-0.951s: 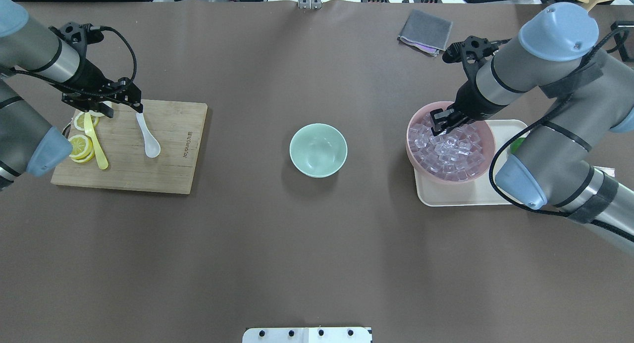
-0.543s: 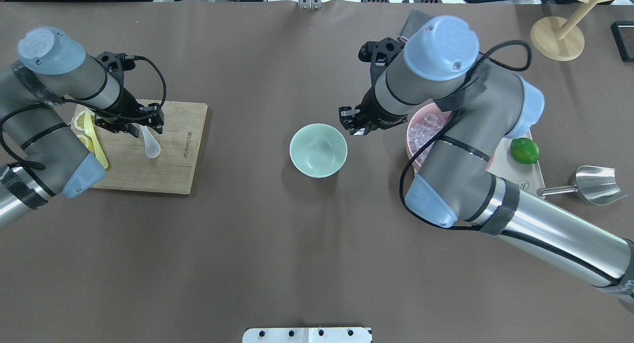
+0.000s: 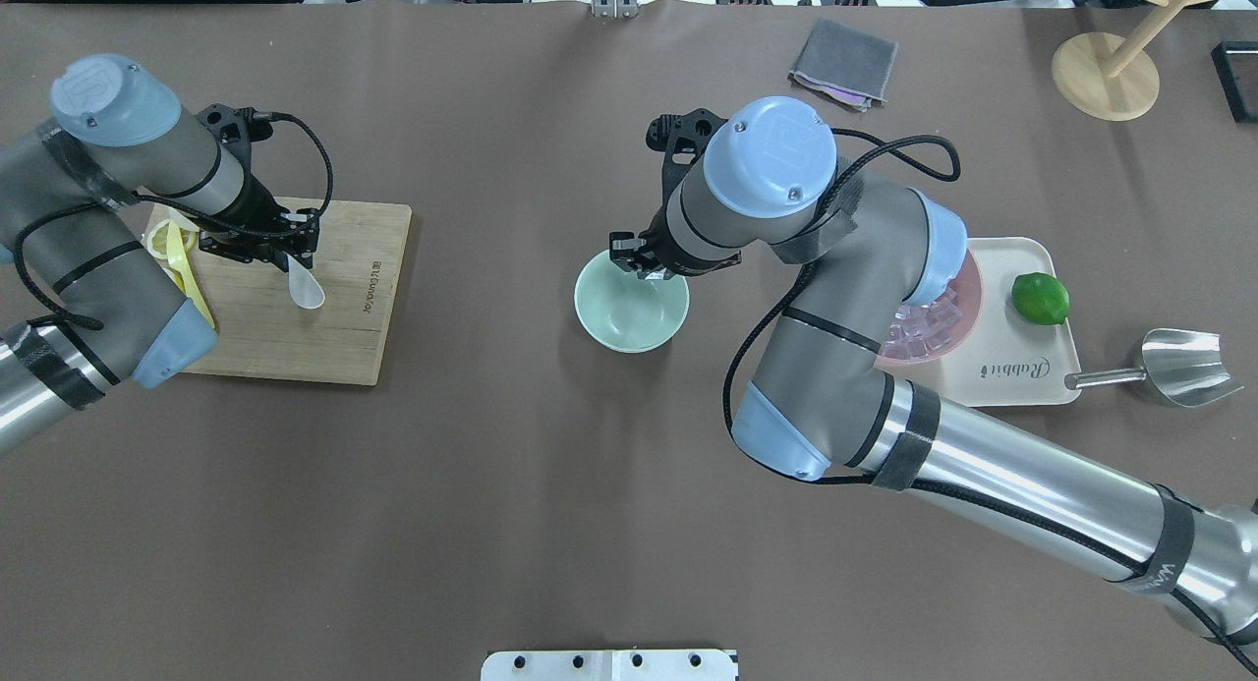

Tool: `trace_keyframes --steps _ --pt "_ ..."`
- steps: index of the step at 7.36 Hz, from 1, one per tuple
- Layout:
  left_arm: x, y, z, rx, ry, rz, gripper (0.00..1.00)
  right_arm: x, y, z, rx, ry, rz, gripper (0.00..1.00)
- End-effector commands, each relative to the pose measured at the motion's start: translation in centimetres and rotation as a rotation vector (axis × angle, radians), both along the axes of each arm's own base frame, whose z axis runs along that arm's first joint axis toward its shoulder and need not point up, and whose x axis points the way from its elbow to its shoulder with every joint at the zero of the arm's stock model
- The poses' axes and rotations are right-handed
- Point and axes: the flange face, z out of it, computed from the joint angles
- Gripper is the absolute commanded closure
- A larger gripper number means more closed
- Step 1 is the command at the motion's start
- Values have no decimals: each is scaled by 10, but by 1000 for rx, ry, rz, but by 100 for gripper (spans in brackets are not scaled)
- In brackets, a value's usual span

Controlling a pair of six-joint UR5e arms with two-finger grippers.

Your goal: Put spoon and ice into bowl

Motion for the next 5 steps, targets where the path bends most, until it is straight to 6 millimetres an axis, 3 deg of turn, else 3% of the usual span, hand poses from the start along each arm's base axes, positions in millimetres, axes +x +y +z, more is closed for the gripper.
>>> trace_keyframes --steps 1,2,3,4,5 --pt "1 -1 0 -1 -1 2 100 -16 5 -1 8 2 28 100" --pt "6 -6 -18 6 17 2 100 -16 4 -3 2 0 34 34" --pt "9 -10 -45 28 46 -1 100 -14 6 -10 5 -14 33 0" --pt "18 -19 -85 47 79 -8 100 -4 4 -15 7 -27 36 0" --pt "30 -25 -135 10 129 -39 100 19 -2 -14 -11 -43 15 0"
